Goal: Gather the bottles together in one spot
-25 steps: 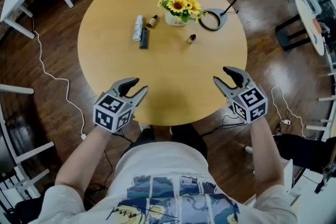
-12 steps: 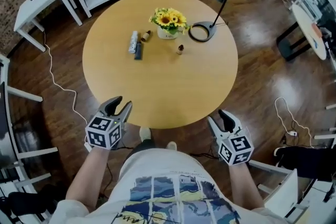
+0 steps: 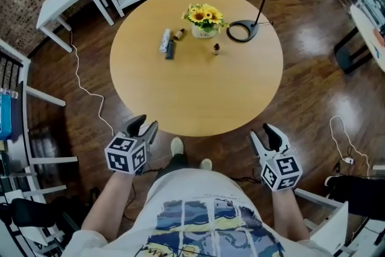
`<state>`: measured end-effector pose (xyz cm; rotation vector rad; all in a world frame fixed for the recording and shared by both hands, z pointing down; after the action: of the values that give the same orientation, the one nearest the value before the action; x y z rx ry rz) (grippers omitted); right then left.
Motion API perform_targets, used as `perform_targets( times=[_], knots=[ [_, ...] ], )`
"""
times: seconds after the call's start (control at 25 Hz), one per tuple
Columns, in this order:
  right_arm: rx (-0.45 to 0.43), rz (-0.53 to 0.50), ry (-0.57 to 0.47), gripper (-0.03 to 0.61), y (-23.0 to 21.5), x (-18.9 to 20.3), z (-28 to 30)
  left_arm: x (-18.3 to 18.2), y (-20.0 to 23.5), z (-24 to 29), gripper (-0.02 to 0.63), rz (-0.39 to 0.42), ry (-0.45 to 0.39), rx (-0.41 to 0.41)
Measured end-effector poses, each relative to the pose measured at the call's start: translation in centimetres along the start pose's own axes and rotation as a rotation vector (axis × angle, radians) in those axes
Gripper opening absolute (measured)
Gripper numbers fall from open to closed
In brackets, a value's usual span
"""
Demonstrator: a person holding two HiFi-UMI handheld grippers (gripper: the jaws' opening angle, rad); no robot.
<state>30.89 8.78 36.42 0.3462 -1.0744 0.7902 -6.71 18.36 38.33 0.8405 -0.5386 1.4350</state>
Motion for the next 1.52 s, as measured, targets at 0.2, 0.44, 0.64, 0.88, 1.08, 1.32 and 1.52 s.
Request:
perform_targets(
  times=[0.2,0.44,0.64,0.88,1.08,1.32,1.52],
  knots=[
    [-0.004,-0.008,0.003,0.216,0.0,0.2,-0.4,0.1,-0.8,-0.3,0.164,-0.012,0.000,0.015],
    [-0.009,-0.002,0.014,0.216,0.3,0.7,-0.1,0.2,-0.4,-0.1,0.193,-0.015,-0.008,0.030],
    [-0.005,0.005,0.027,0.216,0.5,0.7,0.8,-0.6,0.6,1.0,0.193,0.035,-0.007,0.029],
    [0.016,0.012,0.047,0.216,1.5,0.0,3.3,-2.0,3.9,4.5,0.193,0.080,0.008,0.041],
    [0.047,0.021,0.072,0.216,3.4,-2.1,5.8,-5.3,8.5,8.6,0.193,0.111,0.034,0.058],
    [0.088,0.037,0.114,0.216,6.1,-3.0,9.5,-9.0,15.1,16.4,0.200,0.115,0.126,0.114],
    [0.137,0.057,0.158,0.232,7.9,-3.0,12.3,-11.3,19.5,24.4,0.204,0.117,0.174,0.123]
  ],
)
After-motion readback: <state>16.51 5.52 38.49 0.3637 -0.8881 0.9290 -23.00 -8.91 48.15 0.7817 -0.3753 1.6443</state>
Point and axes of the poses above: the fingertips, and each gripper's own axes: z forward along the fingers, y to its left, x out of its underside, the point moved 6 cm from there along -z, backward along the fingers
